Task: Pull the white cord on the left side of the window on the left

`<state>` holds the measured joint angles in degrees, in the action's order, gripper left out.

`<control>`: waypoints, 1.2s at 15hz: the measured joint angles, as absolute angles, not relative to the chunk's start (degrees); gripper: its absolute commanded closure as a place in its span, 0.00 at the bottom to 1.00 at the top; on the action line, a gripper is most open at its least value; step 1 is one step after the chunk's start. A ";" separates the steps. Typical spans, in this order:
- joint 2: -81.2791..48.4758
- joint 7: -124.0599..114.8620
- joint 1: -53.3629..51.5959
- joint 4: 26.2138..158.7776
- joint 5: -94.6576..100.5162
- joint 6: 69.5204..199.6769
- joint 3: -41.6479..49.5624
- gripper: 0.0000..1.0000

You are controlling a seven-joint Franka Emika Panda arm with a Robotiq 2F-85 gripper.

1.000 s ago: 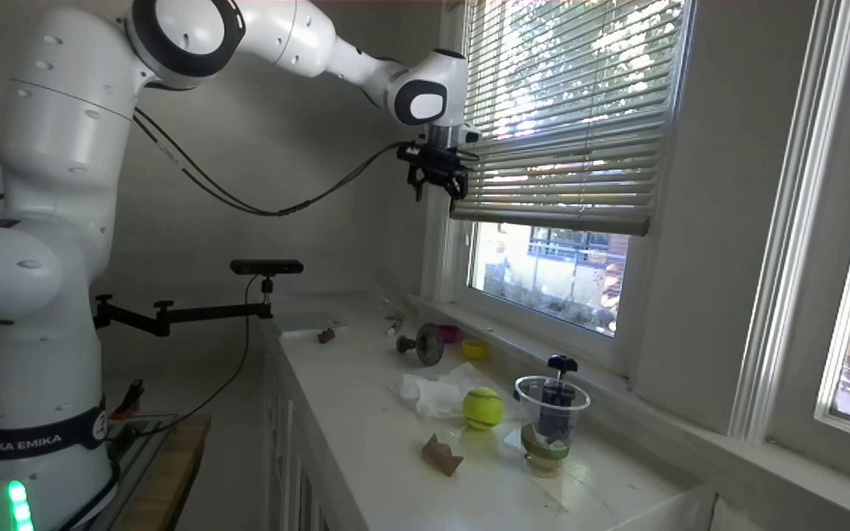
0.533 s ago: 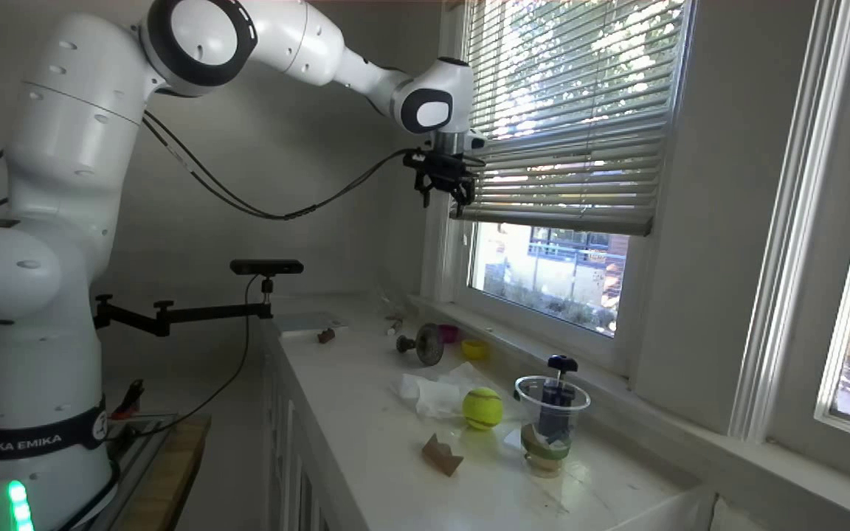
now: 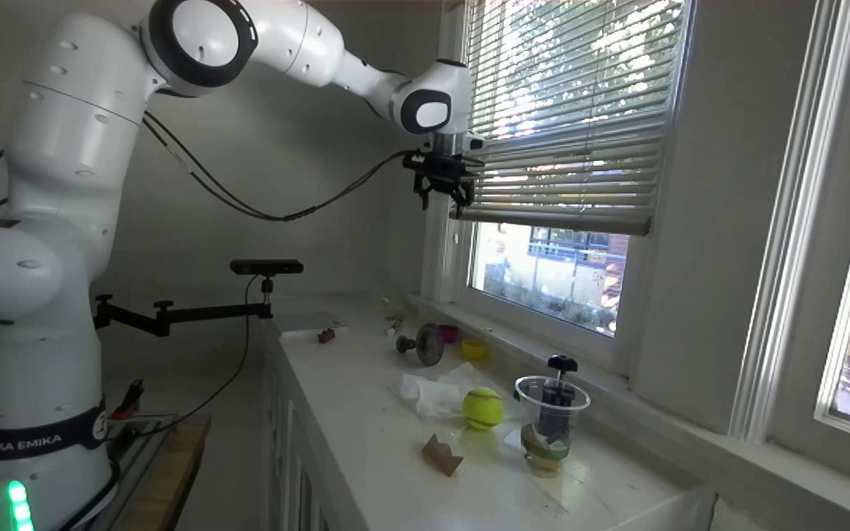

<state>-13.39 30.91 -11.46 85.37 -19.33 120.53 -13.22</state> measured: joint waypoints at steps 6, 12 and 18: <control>-15.23 29.83 -11.74 85.37 -17.34 121.32 -13.83 0.00; -16.88 27.05 -12.40 85.06 -15.42 126.64 -13.86 0.00; -17.71 26.42 -13.24 84.39 -14.03 130.35 -14.36 0.00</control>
<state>-17.71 26.42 -13.24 84.39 -14.03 130.35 -14.36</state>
